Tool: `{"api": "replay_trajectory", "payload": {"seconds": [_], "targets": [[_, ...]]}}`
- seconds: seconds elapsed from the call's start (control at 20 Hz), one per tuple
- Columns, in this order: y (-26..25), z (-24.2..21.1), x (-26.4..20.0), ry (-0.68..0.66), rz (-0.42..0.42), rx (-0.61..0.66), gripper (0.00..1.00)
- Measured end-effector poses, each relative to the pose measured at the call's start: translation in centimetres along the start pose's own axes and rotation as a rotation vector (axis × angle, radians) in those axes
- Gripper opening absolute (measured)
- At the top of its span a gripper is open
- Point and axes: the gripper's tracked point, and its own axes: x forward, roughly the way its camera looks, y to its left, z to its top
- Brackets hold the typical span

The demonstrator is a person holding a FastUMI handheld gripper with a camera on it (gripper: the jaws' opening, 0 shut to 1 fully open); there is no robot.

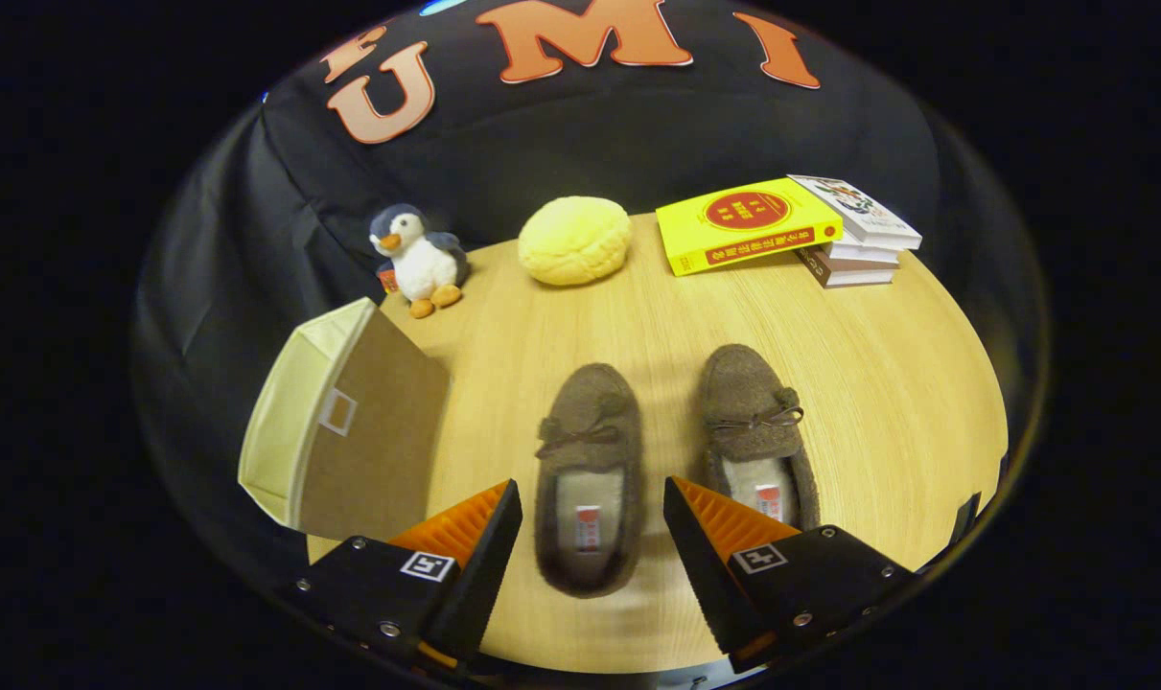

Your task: Open the storage box then place both shoes into the box .Put the left shoe in first, then the right shoe, with the right side of both shoes facing outward in a uniform manner.

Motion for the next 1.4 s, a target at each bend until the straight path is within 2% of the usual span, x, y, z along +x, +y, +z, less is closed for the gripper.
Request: {"api": "replay_trajectory", "payload": {"seconds": [0.15, 0.35, 0.55, 0.65, 0.7, 0.8, 0.95, 1.0, 1.15, 1.4], "targets": [[-1.4, -2.0, 2.8, 0.068, -0.003, -0.055, 0.81], [-2.1, -2.2, 5.9, 0.100, 0.000, -0.109, 0.70], [-2.3, -1.8, 8.3, 0.114, 0.004, -0.095, 0.60], [-2.2, -1.6, 9.0, 0.123, 0.010, -0.066, 0.47], [-1.9, -1.7, 9.4, 0.128, 0.018, -0.050, 0.36], [-1.6, -1.4, 9.7, 0.131, 0.024, -0.042, 0.22], [-1.5, -1.3, 9.8, 0.120, 0.024, -0.054, 0.13], [-1.5, -1.2, 9.9, 0.121, 0.025, -0.041, 0.07], [-1.1, -0.7, 9.6, 0.124, 0.057, 0.007, 0.02], [0.5, 1.3, 6.6, 0.107, 0.060, 0.058, 0.02]]}}
